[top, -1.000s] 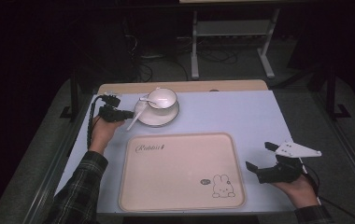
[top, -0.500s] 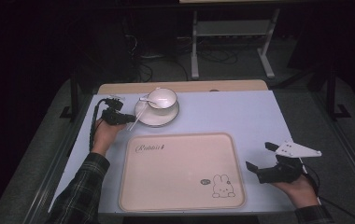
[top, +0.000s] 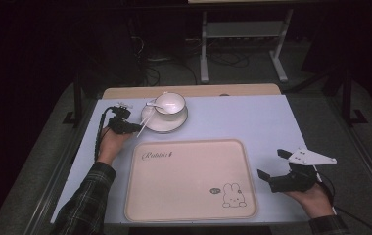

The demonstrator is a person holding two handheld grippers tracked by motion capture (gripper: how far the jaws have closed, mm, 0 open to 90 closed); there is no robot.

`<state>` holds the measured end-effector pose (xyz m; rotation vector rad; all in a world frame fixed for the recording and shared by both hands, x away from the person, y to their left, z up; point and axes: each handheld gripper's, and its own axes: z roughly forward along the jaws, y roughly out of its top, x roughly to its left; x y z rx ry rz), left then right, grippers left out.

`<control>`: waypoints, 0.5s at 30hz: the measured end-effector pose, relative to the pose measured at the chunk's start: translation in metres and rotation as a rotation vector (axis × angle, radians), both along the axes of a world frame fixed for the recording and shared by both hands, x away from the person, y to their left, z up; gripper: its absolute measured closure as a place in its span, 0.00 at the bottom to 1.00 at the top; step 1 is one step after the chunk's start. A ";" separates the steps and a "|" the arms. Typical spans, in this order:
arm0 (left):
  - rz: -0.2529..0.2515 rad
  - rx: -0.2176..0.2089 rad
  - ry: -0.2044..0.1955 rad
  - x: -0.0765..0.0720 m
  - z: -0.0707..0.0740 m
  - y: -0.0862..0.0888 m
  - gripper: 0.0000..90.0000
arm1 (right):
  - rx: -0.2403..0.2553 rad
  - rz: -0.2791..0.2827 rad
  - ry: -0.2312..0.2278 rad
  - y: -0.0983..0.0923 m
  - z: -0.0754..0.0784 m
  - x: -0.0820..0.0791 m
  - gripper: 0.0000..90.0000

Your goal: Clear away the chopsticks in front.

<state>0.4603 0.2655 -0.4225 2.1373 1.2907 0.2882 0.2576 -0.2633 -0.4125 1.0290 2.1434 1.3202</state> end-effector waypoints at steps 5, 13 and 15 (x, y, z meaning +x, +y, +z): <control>0.027 0.013 -0.008 0.000 0.001 -0.001 0.94 | 0.000 -0.001 -0.002 0.000 0.000 0.000 0.00; 0.069 -0.004 -0.041 -0.003 0.010 0.006 0.95 | 0.000 -0.001 -0.001 -0.001 0.000 0.000 0.00; 0.070 -0.013 -0.043 -0.004 0.012 0.009 0.95 | 0.002 -0.002 -0.003 -0.001 0.000 0.000 0.00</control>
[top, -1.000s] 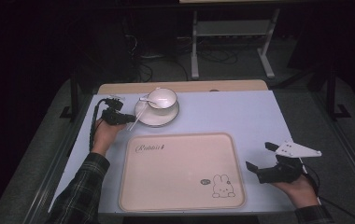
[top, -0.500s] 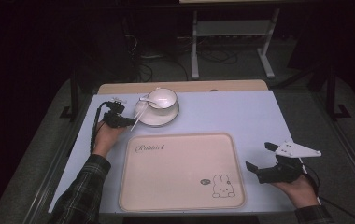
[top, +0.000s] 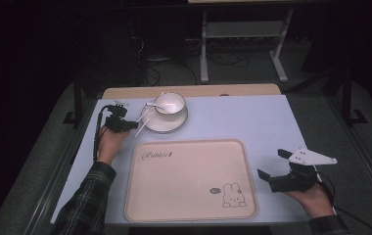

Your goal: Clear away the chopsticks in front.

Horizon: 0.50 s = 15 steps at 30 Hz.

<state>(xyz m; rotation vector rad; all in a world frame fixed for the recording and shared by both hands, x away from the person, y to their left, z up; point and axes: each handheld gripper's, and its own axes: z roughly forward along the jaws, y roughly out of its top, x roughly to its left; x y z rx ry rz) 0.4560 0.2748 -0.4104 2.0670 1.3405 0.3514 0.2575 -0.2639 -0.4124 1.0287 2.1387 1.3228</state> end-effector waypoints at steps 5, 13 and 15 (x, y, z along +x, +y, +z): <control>0.001 -0.013 -0.014 -0.007 0.007 0.009 0.96 | -0.002 0.000 0.001 0.000 0.000 0.000 0.00; 0.011 -0.041 -0.030 -0.025 0.013 0.027 0.96 | -0.002 -0.002 -0.001 0.000 0.000 0.000 0.00; 0.011 -0.051 -0.035 -0.034 0.012 0.034 0.96 | -0.002 -0.003 0.000 0.000 0.000 0.000 0.00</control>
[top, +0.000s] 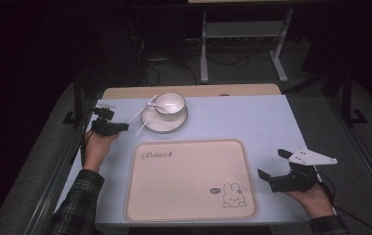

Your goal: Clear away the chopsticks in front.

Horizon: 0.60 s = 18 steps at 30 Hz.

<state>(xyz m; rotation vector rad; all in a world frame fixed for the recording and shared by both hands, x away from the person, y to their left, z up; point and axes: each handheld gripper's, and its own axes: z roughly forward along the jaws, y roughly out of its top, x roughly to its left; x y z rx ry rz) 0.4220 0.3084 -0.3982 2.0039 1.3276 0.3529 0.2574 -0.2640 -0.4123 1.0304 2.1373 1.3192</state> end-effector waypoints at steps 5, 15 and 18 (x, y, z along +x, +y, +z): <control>0.008 -0.016 -0.010 -0.018 -0.001 0.014 0.96 | 0.000 0.001 0.003 0.001 0.000 0.000 0.00; -0.015 -0.055 -0.030 -0.062 0.006 0.031 0.96 | -0.004 -0.004 0.004 0.000 0.000 0.001 0.00; -0.026 -0.066 -0.039 -0.076 0.009 0.033 0.96 | -0.006 -0.002 0.004 0.001 0.000 0.001 0.00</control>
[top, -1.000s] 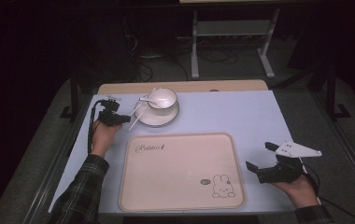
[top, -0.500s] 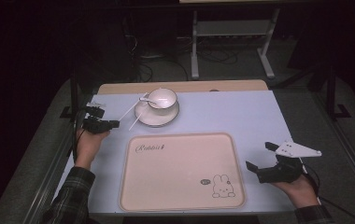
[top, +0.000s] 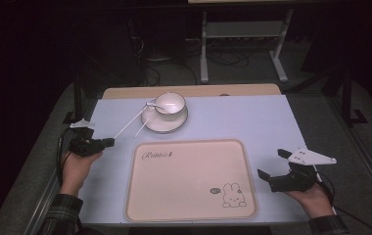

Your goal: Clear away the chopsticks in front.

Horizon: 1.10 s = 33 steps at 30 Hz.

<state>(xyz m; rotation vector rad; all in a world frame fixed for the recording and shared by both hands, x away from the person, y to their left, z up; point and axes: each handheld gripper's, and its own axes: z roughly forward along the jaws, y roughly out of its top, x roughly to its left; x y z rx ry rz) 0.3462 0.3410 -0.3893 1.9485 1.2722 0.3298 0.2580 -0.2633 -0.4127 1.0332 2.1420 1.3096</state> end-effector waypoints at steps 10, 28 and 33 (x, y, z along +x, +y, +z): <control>-0.065 -0.035 -0.012 -0.035 0.006 -0.010 0.96 | -0.005 -0.001 -0.001 0.001 0.000 0.000 0.00; -0.279 -0.033 0.044 -0.055 -0.005 -0.078 0.95 | -0.007 -0.001 -0.001 0.000 -0.001 0.000 0.00; -0.309 -0.019 0.064 -0.055 -0.011 -0.088 0.95 | -0.006 0.001 -0.001 0.000 -0.001 0.000 0.00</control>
